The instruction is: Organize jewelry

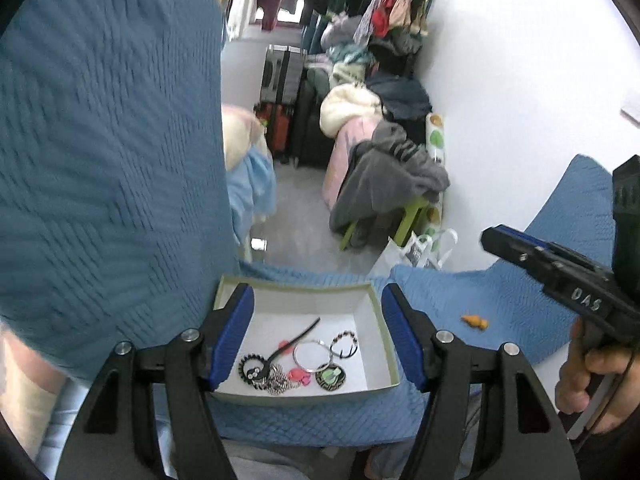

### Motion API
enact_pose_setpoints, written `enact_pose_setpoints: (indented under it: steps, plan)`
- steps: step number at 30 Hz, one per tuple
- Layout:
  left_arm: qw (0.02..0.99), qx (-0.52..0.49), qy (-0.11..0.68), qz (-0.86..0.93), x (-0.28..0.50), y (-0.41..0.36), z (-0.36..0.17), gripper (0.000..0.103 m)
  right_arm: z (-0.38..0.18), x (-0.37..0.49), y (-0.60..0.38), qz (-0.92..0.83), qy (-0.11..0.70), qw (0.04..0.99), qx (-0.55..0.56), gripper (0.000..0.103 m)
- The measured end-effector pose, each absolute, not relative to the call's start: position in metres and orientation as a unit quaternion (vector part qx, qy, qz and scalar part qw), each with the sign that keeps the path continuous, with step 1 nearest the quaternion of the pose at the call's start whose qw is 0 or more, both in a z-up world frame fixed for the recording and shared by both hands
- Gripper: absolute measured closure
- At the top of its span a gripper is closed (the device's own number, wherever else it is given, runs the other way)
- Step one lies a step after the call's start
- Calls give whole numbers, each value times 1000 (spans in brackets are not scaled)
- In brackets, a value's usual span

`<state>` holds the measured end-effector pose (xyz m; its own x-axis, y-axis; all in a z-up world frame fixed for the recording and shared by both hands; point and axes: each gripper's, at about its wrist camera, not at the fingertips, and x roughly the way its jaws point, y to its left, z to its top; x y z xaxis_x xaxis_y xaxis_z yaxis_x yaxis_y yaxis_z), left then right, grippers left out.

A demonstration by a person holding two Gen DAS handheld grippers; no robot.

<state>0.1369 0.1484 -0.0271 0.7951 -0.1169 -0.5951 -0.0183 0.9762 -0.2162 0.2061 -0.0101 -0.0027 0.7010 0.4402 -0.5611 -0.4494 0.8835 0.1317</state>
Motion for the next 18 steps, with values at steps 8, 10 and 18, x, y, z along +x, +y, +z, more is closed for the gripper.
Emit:
enact_pose_setpoints:
  steps: [8,10,18]
  plan:
    - [954,-86,287,-24,107,134,7,36,42,159,-34,240,242,940,12,70]
    - [954,-83,287,-19,102,131,8,36,45,146,-37,241,235,942,14,70]
    - [954,-87,288,-9,89,129,5,36,37,115,-53,234,240,942,14,68]
